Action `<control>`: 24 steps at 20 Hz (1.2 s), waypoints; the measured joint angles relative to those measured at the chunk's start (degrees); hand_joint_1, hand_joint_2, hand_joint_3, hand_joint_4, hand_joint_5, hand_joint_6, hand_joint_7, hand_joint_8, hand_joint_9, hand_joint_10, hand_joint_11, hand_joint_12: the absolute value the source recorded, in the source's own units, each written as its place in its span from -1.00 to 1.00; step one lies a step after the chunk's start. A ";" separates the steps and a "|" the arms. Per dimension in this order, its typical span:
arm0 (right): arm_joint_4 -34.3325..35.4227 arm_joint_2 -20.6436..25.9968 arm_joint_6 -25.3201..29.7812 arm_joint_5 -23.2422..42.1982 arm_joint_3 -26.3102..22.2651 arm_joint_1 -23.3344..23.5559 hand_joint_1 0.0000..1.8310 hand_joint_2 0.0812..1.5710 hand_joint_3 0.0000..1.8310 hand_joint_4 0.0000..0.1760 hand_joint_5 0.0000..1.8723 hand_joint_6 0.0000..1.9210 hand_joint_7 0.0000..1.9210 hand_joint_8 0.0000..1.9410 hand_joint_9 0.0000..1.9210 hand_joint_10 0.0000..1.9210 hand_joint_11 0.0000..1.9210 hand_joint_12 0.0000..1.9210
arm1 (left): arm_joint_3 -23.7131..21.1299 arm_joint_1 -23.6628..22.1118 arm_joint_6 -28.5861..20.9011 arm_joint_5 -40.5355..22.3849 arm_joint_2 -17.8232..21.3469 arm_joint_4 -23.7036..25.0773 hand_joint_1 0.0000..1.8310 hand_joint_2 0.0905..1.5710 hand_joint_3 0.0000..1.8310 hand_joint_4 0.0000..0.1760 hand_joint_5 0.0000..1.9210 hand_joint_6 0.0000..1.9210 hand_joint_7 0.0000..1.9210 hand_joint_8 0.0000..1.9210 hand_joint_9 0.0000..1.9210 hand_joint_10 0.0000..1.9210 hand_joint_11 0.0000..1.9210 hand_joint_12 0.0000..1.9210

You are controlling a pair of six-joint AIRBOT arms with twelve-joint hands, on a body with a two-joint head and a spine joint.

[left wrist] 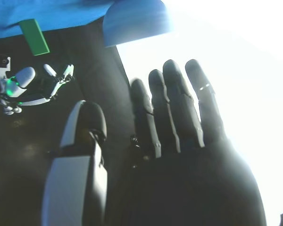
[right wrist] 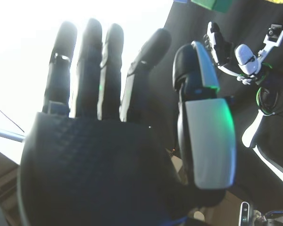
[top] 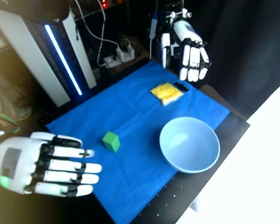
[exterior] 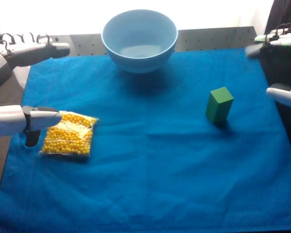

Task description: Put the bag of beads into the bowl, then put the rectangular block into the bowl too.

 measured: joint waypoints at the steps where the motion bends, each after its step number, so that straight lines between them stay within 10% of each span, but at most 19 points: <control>1: -0.04 0.00 0.00 -0.02 0.00 0.00 -0.03 0.52 -1.00 0.07 -0.47 -1.00 -0.59 -1.00 -0.60 -1.00 -0.70 -0.80 | 0.37 -0.15 -0.04 0.37 -0.13 0.74 0.05 0.29 -1.00 -0.01 -0.68 -1.00 -0.77 -1.00 -0.86 -1.00 -1.00 -0.73; 3: -0.11 -0.02 0.00 -0.24 0.00 0.00 -0.01 0.53 -1.00 -0.05 -0.47 -1.00 -0.58 -1.00 -0.59 -1.00 -0.67 -0.83 | 1.36 -1.05 -0.74 3.10 -0.83 1.99 0.01 0.27 -1.00 0.02 -0.69 -1.00 -0.79 -1.00 -0.88 -1.00 -1.00 -0.71; 5: -0.72 -0.13 0.00 -0.50 0.35 0.00 0.03 0.53 -1.00 0.19 -0.46 -1.00 -0.57 -1.00 -0.57 -1.00 -0.65 -0.88 | 1.90 -2.08 -1.05 6.58 -1.07 3.67 0.15 0.18 -1.00 -0.73 -0.64 -1.00 -0.73 -1.00 -0.80 -0.99 -1.00 -0.43; 7: -0.74 -0.13 0.00 -0.79 0.35 0.00 0.03 0.53 -1.00 0.12 -0.45 -0.99 -0.56 -1.00 -0.56 -1.00 -0.61 -0.92 | 2.69 -2.89 -1.18 10.34 -1.07 5.55 0.17 0.18 -1.00 -0.97 -0.64 -1.00 -0.72 -1.00 -0.77 -0.99 -1.00 -0.34; 15: -1.27 -0.59 0.00 -1.22 0.39 0.00 0.01 0.54 -1.00 -0.18 -0.44 -1.00 -0.55 -1.00 -0.58 -1.00 -0.61 -0.94 | 4.94 -5.62 -1.51 23.02 -1.60 11.23 0.13 0.15 -1.00 -1.00 -0.62 -1.00 -0.63 -1.00 -0.69 -0.99 -1.00 -0.15; 17: -1.25 -0.61 0.00 -1.22 0.48 0.00 0.00 0.53 -1.00 -0.16 -0.43 -0.99 -0.54 -1.00 -0.58 -1.00 -0.61 -0.94 | 5.70 -7.19 -1.51 25.29 -2.64 13.07 0.11 0.14 -1.00 -0.61 -0.63 -1.00 -0.62 -1.00 -0.68 -1.00 -1.00 -0.09; 22: -1.25 -0.74 0.00 -1.25 0.48 0.00 0.00 0.55 -1.00 -0.10 -0.43 -1.00 -0.53 -1.00 -0.57 -1.00 -0.60 -0.95 | 6.54 -9.14 -1.53 30.10 -5.20 16.17 0.06 0.13 -1.00 -0.66 -0.59 -1.00 -0.56 -0.99 -0.60 -0.98 -1.00 -0.02; 24: -1.25 -0.81 0.00 -1.27 0.48 0.00 -0.06 0.57 -0.99 -0.19 -0.46 -1.00 -0.57 -1.00 -0.59 -1.00 -0.63 -0.96 | 6.69 -9.51 -1.49 30.84 -5.35 16.76 -0.07 0.21 -1.00 -1.00 -0.52 -1.00 -0.46 -0.99 -0.53 -0.98 -1.00 0.05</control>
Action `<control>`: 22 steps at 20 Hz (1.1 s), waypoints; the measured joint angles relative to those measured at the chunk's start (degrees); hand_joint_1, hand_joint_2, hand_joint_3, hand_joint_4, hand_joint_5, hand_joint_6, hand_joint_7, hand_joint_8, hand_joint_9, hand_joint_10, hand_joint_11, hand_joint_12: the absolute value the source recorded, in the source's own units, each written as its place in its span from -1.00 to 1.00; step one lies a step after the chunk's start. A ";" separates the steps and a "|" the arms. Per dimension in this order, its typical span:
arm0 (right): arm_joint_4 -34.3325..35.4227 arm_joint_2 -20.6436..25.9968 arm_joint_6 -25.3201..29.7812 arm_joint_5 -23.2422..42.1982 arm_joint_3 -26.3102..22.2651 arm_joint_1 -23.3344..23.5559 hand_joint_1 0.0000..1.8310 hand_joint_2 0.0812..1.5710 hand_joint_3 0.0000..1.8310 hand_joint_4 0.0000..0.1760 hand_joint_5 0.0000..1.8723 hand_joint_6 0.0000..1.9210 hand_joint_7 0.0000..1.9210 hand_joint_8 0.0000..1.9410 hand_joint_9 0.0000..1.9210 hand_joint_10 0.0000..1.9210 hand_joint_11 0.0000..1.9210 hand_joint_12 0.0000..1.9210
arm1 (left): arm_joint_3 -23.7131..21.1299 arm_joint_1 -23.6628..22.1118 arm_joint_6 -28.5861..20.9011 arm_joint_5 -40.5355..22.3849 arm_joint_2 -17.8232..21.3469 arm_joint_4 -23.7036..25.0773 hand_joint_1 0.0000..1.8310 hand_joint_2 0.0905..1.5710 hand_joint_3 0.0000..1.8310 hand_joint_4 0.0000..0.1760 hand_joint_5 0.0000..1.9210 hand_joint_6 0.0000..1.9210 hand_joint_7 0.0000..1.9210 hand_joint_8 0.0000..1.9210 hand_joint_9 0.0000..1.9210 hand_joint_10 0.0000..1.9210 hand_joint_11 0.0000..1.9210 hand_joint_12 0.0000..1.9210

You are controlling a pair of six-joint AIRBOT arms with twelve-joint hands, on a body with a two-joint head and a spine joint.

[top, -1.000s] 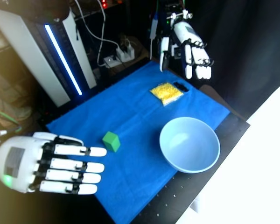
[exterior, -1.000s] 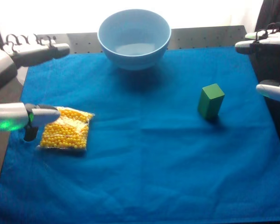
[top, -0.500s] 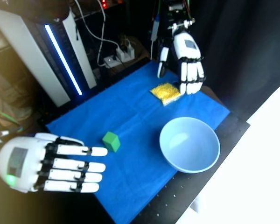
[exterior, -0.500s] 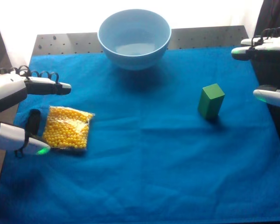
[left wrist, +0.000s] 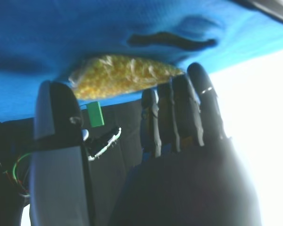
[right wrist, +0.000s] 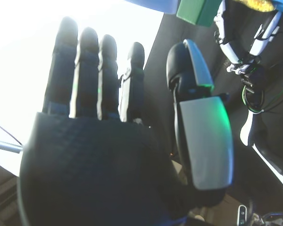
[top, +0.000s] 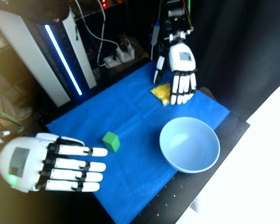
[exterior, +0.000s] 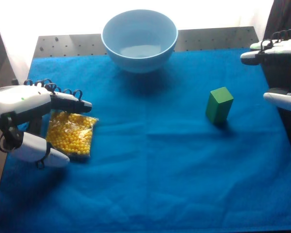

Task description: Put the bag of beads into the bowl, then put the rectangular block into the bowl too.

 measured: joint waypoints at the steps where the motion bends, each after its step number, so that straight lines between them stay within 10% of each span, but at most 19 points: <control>1: -0.07 -0.02 0.00 0.00 0.00 0.00 -0.06 0.58 -0.99 -0.18 -0.46 -1.00 -0.57 -1.00 -0.59 -1.00 -0.63 -0.96 | 0.09 -0.31 0.00 0.42 -0.11 0.42 -0.05 0.23 -0.99 -1.00 -0.49 -0.99 -0.43 -0.98 -0.51 -0.98 -1.00 0.05; 2: 0.00 -0.02 0.00 -0.04 0.00 0.00 -0.06 0.59 -0.99 -0.29 -0.47 -1.00 -0.58 -1.00 -0.59 -1.00 -0.62 -0.96 | 0.44 -0.50 -0.02 0.37 -0.46 0.87 0.16 0.23 -1.00 -1.00 -0.37 -0.95 -0.23 -0.89 -0.45 -0.59 -1.00 0.42; 3: 0.00 -0.02 0.00 0.04 0.00 0.00 -0.11 0.58 -0.99 -0.29 -0.48 -1.00 -0.57 -1.00 -0.59 -1.00 -0.62 -0.96 | 0.44 -0.90 0.00 0.46 -0.61 1.14 0.41 0.38 -1.00 -1.00 -0.16 -0.97 -0.08 -0.06 -0.36 -0.22 -0.90 0.59; 4: 0.00 -0.02 0.00 -0.02 0.00 0.00 -0.12 0.57 -1.00 -0.48 -0.48 -1.00 -0.55 -0.99 -0.56 -0.99 -0.58 -0.95 | 0.50 -1.07 -0.04 0.37 -0.72 1.51 0.37 0.43 -0.98 -1.00 -0.07 -0.32 -0.10 0.38 -0.40 0.19 -0.77 0.77; 6: -0.02 -0.04 0.00 0.00 0.00 0.00 -0.13 0.58 -1.00 -0.87 -0.49 -1.00 -0.54 -0.99 -0.55 -0.99 -0.57 -0.95 | 0.92 -1.84 -0.11 0.04 -1.31 1.53 0.34 0.49 -1.00 -1.00 -0.05 -0.09 -0.20 0.61 -0.48 0.57 -0.84 0.93; 14: 0.00 -0.13 0.00 0.04 0.00 0.00 -0.11 0.59 -1.00 -0.66 -0.48 -1.00 -0.52 -1.00 -0.53 -1.00 -0.58 -0.96 | 0.81 -5.62 0.00 1.64 -1.09 3.74 0.35 0.43 -1.00 -1.00 0.00 -0.08 -0.08 0.39 -0.31 0.43 -0.55 0.83; 22: 0.17 -0.26 0.00 0.02 0.13 0.00 -0.09 0.60 -1.00 -0.70 -0.46 -0.99 -0.54 -1.00 -0.56 -1.00 -0.58 -0.97 | 5.25 -23.02 0.00 1.66 -4.35 12.00 0.37 0.38 -1.00 -1.00 -0.05 0.16 0.09 -0.07 -0.02 -0.03 -0.21 0.46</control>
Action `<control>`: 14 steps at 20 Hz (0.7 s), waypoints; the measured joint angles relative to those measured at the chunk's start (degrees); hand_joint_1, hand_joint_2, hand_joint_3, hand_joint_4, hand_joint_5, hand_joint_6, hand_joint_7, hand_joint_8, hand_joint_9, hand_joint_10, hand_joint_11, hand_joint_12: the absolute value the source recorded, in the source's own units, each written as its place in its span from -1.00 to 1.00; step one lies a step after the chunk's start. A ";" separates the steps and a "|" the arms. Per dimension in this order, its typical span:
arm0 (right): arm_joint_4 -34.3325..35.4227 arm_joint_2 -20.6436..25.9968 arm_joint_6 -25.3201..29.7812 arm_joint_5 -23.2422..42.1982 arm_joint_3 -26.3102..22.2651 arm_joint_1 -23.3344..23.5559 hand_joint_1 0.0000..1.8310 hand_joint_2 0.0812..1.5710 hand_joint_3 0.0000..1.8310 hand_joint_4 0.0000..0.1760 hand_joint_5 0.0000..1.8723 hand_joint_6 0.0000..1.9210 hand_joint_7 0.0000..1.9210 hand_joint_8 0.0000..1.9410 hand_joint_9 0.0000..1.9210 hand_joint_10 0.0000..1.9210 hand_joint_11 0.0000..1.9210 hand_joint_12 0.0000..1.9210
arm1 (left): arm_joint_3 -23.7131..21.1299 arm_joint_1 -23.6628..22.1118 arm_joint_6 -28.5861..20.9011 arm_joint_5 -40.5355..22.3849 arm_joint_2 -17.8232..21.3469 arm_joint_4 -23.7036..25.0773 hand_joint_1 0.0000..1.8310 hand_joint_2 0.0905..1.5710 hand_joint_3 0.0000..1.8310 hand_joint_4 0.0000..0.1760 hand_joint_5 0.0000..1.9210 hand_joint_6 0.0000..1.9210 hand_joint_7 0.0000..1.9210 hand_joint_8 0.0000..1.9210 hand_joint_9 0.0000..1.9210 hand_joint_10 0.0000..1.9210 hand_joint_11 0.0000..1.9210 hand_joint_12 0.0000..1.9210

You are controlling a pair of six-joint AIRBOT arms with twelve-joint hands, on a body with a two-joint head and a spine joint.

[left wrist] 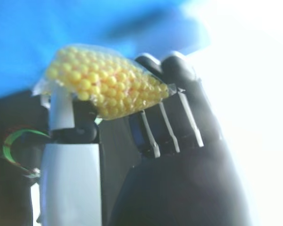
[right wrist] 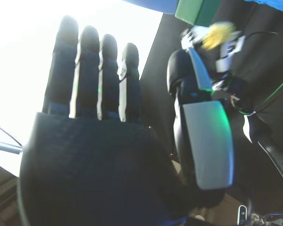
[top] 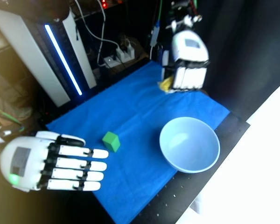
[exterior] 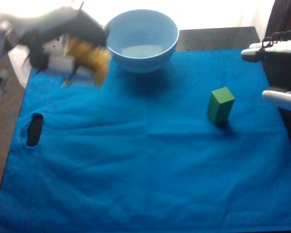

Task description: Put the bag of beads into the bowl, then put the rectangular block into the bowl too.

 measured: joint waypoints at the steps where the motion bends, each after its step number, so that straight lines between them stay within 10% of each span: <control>1: 0.09 -0.24 0.00 0.04 0.00 0.00 -0.08 0.61 -0.99 -0.77 -0.46 -0.99 -0.54 -1.00 -0.56 -1.00 -0.58 -0.97 | 1.55 -2.10 0.00 0.00 -2.03 0.13 0.47 0.35 -1.00 -1.00 -0.02 0.11 0.10 -0.10 0.00 0.12 -0.24 0.50; 8: -0.22 -1.20 0.00 0.07 1.42 0.00 -0.09 0.62 -1.00 -1.00 -0.46 -1.00 -0.55 -1.00 -0.56 -1.00 -0.58 -0.98 | 16.04 -9.09 0.79 4.50 -15.76 -3.32 0.50 0.35 -1.00 -1.00 -0.04 0.15 0.11 -0.19 0.03 0.15 -0.23 0.46; 11: -1.70 -2.40 0.00 -0.04 2.51 0.07 -0.05 0.63 -1.00 -1.00 -0.46 -1.00 -0.57 -1.00 -0.57 -1.00 -0.59 -0.98 | 21.79 -10.27 1.27 8.83 -20.11 -4.09 0.47 0.43 -1.00 -1.00 -0.15 0.32 0.00 0.11 -0.16 0.23 -0.57 0.29; 13: -1.84 -2.82 0.02 -0.07 2.99 0.17 -0.08 0.63 -1.00 -1.00 -0.45 -1.00 -0.56 -0.99 -0.55 -1.00 -0.56 -0.97 | 24.70 -10.25 1.33 12.33 -22.38 -4.85 0.31 0.48 -1.00 -1.00 -0.20 0.27 -0.05 0.23 -0.12 -0.34 -0.35 0.39; 14: -1.81 -2.97 0.02 0.07 3.28 0.17 -0.05 0.63 -1.00 -1.00 -0.44 -1.00 -0.52 -0.99 -0.52 -0.99 -0.54 -0.97 | 25.42 -10.27 1.31 13.00 -22.67 -5.16 0.27 0.33 -1.00 -1.00 -0.28 -0.44 -0.26 -0.34 -0.24 -0.47 -0.54 0.43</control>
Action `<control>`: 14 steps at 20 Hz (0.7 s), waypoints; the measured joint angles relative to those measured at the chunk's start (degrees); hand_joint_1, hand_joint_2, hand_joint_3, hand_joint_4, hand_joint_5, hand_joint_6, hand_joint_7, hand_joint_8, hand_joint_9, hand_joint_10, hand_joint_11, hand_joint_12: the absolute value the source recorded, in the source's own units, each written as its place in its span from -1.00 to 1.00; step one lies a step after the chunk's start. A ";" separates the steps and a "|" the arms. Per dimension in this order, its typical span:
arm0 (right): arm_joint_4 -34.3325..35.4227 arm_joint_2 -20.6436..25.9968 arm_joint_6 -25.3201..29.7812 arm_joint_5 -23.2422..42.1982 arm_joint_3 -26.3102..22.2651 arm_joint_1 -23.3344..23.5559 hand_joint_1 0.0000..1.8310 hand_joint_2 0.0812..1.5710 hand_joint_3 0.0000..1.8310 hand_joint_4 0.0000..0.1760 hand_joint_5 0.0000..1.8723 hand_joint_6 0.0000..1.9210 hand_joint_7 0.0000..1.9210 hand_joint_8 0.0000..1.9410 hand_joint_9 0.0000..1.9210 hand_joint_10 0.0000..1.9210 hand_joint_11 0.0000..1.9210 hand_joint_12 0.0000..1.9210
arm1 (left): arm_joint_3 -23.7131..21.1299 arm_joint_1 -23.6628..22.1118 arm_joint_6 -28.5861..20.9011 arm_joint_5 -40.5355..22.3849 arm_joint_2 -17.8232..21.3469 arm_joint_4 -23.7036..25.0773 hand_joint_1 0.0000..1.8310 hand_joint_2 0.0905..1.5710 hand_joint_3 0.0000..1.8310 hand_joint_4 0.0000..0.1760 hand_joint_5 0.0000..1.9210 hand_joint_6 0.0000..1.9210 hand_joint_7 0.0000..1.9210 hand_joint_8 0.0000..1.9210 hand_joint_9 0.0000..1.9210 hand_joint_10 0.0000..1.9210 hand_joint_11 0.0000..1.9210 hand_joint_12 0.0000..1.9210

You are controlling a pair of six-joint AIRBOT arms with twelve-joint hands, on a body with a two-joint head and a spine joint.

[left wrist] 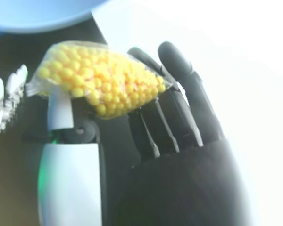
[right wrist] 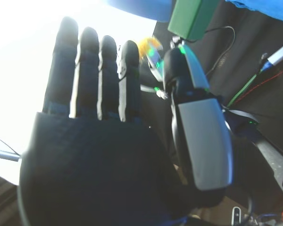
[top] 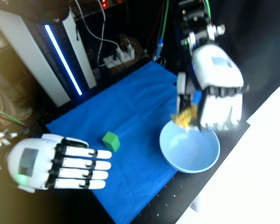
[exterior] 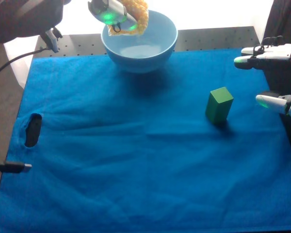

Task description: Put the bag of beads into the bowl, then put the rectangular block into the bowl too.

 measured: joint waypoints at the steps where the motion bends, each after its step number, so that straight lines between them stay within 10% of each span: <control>1: 0.07 -0.07 -0.02 -0.09 0.04 0.00 0.02 0.64 -1.00 -1.00 -0.44 -1.00 -0.50 -0.99 -0.52 -0.99 -0.55 -0.97 | 0.46 -0.50 0.00 1.09 -0.07 -0.02 0.12 0.26 -1.00 -0.57 -0.36 -0.95 -0.36 -0.85 -0.43 -0.59 -0.83 0.45; 6: -0.09 -0.37 0.00 -0.04 0.04 0.00 -0.10 0.62 -1.00 -1.00 -0.36 -0.99 -0.40 -0.99 -0.48 -1.00 -0.53 -0.98 | 0.76 -1.18 0.02 0.83 -0.09 -0.33 -0.02 0.25 -1.00 0.02 -0.70 -1.00 -0.53 -1.00 -0.50 -0.96 -0.91 0.01; 14: -4.09 -0.42 0.02 0.15 -0.68 2.95 -0.11 0.53 -1.00 -0.82 -0.42 -1.00 -0.49 -1.00 -0.60 -1.00 -0.67 -1.00 | -9.53 2.43 0.11 -3.30 9.31 -0.42 0.03 0.22 -1.00 0.32 -0.71 -1.00 -0.62 -1.00 -0.60 -1.00 -0.95 -0.13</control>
